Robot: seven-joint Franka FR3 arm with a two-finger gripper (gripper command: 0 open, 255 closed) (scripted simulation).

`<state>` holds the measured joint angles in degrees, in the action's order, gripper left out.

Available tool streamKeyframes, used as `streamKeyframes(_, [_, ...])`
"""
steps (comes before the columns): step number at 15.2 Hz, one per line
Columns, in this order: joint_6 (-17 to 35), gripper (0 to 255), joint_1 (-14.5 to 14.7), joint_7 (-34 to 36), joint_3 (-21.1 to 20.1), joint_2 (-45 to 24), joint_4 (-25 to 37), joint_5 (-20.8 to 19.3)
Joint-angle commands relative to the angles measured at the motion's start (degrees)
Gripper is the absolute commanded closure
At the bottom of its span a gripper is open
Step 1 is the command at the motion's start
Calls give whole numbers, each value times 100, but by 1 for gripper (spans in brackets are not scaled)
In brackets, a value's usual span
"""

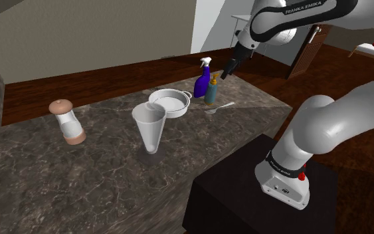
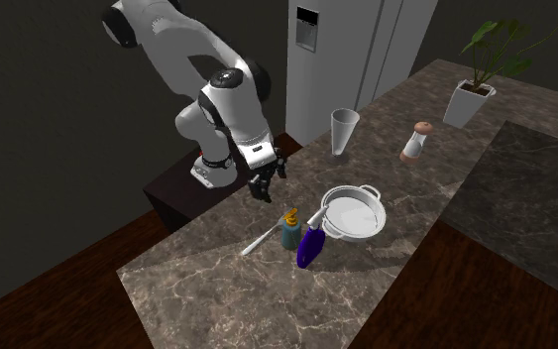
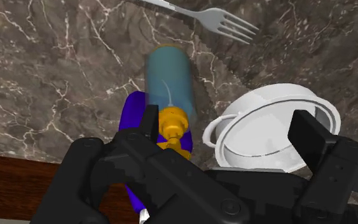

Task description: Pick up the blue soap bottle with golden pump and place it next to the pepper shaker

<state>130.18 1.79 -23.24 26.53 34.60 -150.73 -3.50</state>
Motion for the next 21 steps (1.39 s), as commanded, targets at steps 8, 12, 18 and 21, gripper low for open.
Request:
streamKeyframes(8, [1641, 0, 956, -1511, 1243, -1445, 90, 906])
streamKeyframes(12, [1978, 0, 1251, -1766, 1446, -1787, 60, 1264])
streamKeyframes(18, [2025, 0, 1298, -1810, 1478, -1839, 58, 1327])
streamKeyframes(21, [2024, 255, 1297, -1810, 1477, -1838, 58, 1326])
